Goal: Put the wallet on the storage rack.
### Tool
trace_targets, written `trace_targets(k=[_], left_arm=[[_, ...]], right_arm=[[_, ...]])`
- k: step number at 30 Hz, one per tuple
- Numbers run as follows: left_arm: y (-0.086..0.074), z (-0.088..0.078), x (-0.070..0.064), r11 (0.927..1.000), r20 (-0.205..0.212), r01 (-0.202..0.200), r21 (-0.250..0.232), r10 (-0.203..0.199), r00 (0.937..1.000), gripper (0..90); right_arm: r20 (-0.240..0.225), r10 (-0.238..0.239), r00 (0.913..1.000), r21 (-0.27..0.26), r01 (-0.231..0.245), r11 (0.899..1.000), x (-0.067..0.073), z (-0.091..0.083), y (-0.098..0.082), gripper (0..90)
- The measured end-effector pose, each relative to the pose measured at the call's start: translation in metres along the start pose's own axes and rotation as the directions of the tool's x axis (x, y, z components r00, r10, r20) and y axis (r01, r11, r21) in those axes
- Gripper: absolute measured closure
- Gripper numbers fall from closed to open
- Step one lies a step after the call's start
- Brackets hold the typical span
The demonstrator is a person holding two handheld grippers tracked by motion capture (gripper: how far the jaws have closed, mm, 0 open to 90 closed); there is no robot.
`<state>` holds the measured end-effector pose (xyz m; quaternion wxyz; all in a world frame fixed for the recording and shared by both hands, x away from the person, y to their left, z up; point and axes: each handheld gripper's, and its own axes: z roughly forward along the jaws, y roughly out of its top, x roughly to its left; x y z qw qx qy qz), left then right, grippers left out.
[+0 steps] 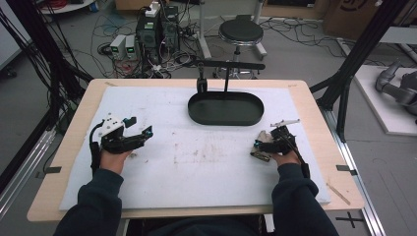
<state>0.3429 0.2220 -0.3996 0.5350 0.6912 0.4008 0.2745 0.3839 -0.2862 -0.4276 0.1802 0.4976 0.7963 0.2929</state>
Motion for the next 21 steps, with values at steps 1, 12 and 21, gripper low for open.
trace_targets(k=[1,12,21], left_arm=[[0.0,0.0,0.0,1.0,0.0,0.0,0.001,0.0,1.0,27.2],[0.0,0.0,0.001,1.0,0.001,0.01,0.0,-0.01,1.0,27.2],[0.0,0.0,0.0,1.0,0.005,0.008,0.003,-0.008,1.0,27.2]], right_arm=[[-0.024,-0.044,0.9987,0.005,0.044,0.999,-0.002,0.0,0.002,27.4],[0.136,0.091,0.9865,-0.014,-0.09,0.996,0.012,-0.008,0.005,19.8],[0.093,0.201,0.975,0.002,-0.203,0.979,0.011,0.001,0.002,18.0]])
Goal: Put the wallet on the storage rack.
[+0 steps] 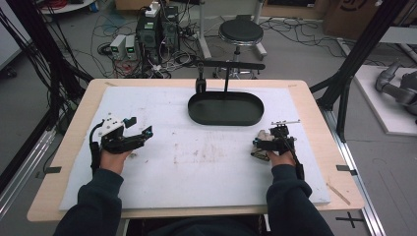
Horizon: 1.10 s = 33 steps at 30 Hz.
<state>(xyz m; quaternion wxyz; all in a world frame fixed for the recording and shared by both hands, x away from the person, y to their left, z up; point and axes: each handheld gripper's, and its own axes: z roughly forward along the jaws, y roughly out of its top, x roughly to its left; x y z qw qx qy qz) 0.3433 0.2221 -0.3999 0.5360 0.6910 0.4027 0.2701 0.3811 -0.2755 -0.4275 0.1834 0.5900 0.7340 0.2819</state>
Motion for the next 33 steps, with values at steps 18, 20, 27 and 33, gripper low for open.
trace_targets(k=[18,20,27,33], left_arm=[[0.0,-0.001,0.0,1.0,-0.001,-0.002,-0.002,0.002,1.0,27.2],[0.0,-0.001,0.0,1.0,-0.002,0.002,-0.001,-0.002,1.0,27.2],[0.0,-0.002,0.001,1.0,-0.004,0.004,-0.003,-0.004,1.0,27.3],[-0.001,-0.001,0.001,1.0,-0.005,0.005,0.001,-0.005,1.0,27.2]], right_arm=[[0.079,-0.118,0.9899,-0.048,0.122,0.991,0.022,0.002,-0.008,18.1],[0.073,-0.112,0.9911,-0.027,0.114,0.993,0.021,0.005,-0.009,14.9],[0.052,-0.258,0.9647,0.011,0.258,0.966,0.017,0.003,-0.008,15.3],[0.061,-0.326,0.9436,0.033,0.324,0.945,0.011,-0.002,-0.008,15.2]])
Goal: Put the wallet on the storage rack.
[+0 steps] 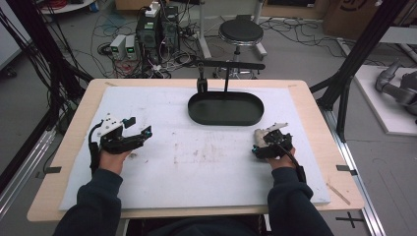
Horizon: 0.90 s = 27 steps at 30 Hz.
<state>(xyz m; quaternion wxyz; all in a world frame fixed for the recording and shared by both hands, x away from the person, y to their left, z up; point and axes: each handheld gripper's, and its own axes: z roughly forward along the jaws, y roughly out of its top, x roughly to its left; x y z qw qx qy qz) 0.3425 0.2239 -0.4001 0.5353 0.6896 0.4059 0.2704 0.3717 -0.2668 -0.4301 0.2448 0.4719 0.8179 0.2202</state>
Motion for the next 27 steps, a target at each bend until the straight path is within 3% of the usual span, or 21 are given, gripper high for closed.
trace_targets(k=[1,2,4,5,6,7,9,12,13,14,19,23,27], left_arm=[[0.0,0.0,0.0,1.0,0.001,0.001,-0.001,-0.001,1.0,27.2],[0.0,0.0,0.0,1.0,0.0,0.0,-0.001,0.0,1.0,27.2],[0.0,0.0,0.0,1.0,0.001,0.001,-0.002,-0.001,1.0,27.3],[0.0,0.0,0.0,1.0,0.0,0.0,-0.002,0.0,1.0,27.3],[0.0,0.0,0.0,1.0,-0.001,0.0,-0.001,0.0,1.0,27.3],[0.0,0.0,0.0,1.0,0.0,0.0,-0.001,0.0,1.0,27.2],[0.0,0.0,0.0,1.0,0.002,0.002,0.0,-0.002,1.0,27.3],[0.0,0.0,0.0,1.0,0.002,0.003,-0.003,-0.003,1.0,27.3],[0.0,-0.001,0.0,1.0,0.001,0.004,-0.004,-0.004,1.0,27.4],[0.0,-0.001,0.001,1.0,0.002,0.004,-0.003,-0.004,1.0,27.4],[-0.001,-0.001,0.002,1.0,-0.002,0.007,-0.004,-0.007,1.0,27.4],[-0.001,-0.002,0.002,0.9999,-0.001,0.01,-0.004,-0.01,1.0,27.5],[-0.001,-0.002,0.003,0.9999,-0.003,0.01,-0.003,-0.01,0.9999,27.5]], right_arm=[[-0.014,0.029,0.9995,-0.002,-0.029,1.0,-0.001,0.002,-0.002,15.2],[-0.014,0.029,0.9995,-0.002,-0.029,1.0,-0.001,0.002,-0.002,15.2],[-0.036,0.111,0.9931,0.008,-0.111,0.994,-0.001,0.008,-0.005,13.9],[-0.036,0.111,0.9931,0.008,-0.111,0.994,-0.001,0.008,-0.005,13.9],[-0.077,0.172,0.9821,0.021,-0.171,0.985,-0.007,0.01,-0.008,14.1],[-0.088,0.193,0.9772,0.025,-0.192,0.981,-0.009,0.01,-0.008,15.3],[-0.082,0.205,0.9754,0.024,-0.203,0.979,-0.009,0.01,-0.008,17.0],[-0.076,0.213,0.974,0.03,-0.212,0.977,-0.009,0.009,-0.007,21.4],[-0.079,0.205,0.9755,0.023,-0.204,0.979,-0.012,0.006,-0.007,31.9],[-0.085,0.195,0.9771,0.015,-0.195,0.981,-0.014,0.005,-0.008,33.2],[-0.102,0.153,0.9829,0.004,-0.154,0.988,-0.017,0.006,-0.007,33.9],[-0.108,0.151,0.9826,-0.007,-0.153,0.988,-0.019,0.006,-0.007,35.7],[-0.115,0.124,0.9856,-0.063,-0.132,0.989,-0.018,-0.001,-0.005,36.5]])
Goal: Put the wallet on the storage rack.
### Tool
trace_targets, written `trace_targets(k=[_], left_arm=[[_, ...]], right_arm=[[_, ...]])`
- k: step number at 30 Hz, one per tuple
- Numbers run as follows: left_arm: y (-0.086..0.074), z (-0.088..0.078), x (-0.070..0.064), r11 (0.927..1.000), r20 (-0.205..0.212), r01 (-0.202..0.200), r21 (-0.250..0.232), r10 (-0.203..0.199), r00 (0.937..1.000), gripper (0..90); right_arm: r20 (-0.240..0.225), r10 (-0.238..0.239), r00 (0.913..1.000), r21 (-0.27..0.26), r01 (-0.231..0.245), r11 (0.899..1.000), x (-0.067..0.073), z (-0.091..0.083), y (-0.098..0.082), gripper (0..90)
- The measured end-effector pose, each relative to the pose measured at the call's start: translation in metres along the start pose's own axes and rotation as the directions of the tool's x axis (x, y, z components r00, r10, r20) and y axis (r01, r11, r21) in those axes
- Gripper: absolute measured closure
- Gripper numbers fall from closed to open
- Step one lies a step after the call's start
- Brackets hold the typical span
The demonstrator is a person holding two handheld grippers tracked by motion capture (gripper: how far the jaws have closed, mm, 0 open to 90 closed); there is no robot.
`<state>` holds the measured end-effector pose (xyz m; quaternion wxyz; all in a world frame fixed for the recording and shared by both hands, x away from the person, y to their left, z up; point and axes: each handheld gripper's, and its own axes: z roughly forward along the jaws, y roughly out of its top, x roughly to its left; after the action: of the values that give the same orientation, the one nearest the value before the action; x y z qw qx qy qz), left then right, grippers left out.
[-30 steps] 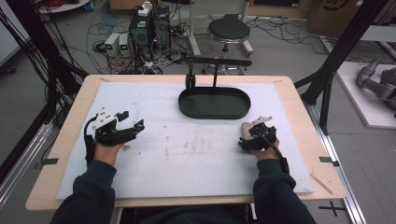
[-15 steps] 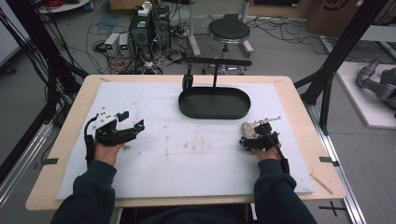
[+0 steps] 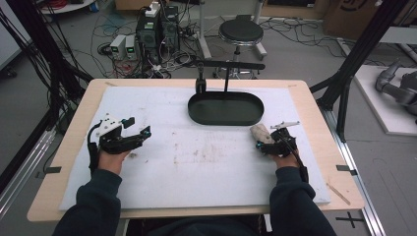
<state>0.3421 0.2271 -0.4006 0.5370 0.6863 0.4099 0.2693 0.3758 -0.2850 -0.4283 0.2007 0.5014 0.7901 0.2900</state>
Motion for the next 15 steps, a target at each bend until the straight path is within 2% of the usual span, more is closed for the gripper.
trace_targets(k=[1,2,4,5,8,11,12,14,15], left_arm=[[0.0,0.0,0.0,1.0,-0.001,-0.001,0.002,0.001,1.0,27.5],[0.0,0.0,0.0,1.0,0.0,-0.001,0.003,0.001,1.0,27.5],[0.0,0.0,0.0,1.0,0.001,-0.006,0.002,0.006,1.0,27.5],[0.0,0.0,0.0,1.0,0.003,-0.009,0.002,0.009,1.0,27.5],[0.0,-0.001,0.0,0.9999,0.008,-0.008,-0.008,0.008,0.9999,27.5],[0.0,-0.003,0.001,0.9998,0.003,-0.018,-0.011,0.018,0.9998,27.4],[0.0,-0.003,0.001,0.9998,0.003,-0.018,-0.011,0.018,0.9998,27.4],[0.0,-0.003,0.001,0.9998,0.003,-0.018,-0.013,0.018,0.9998,27.4],[0.0,-0.003,0.002,0.9997,0.003,-0.019,-0.012,0.019,0.9998,27.4]], right_arm=[[0.0,-0.011,0.9999,-0.021,0.011,1.0,0.001,-0.002,0.002,36.5],[-0.011,-0.046,0.9989,-0.059,0.045,0.997,0.004,-0.006,0.007,36.6],[-0.015,-0.06,0.9981,-0.073,0.059,0.996,0.005,-0.007,0.01,36.7],[-0.018,-0.089,0.9959,-0.09,0.087,0.992,0.007,-0.007,0.017,36.7],[-0.026,-0.114,0.9932,-0.105,0.11,0.988,0.008,-0.006,0.026,36.7],[-0.048,-0.133,0.99,-0.15,0.124,0.981,0.007,0.0,0.047,36.7],[-0.048,-0.133,0.99,-0.15,0.124,0.981,0.007,0.0,0.047,36.7],[-0.056,-0.149,0.9873,-0.158,0.139,0.978,0.008,0.009,0.064,36.7],[-0.056,-0.149,0.9873,-0.158,0.139,0.978,0.008,0.009,0.064,36.7]])
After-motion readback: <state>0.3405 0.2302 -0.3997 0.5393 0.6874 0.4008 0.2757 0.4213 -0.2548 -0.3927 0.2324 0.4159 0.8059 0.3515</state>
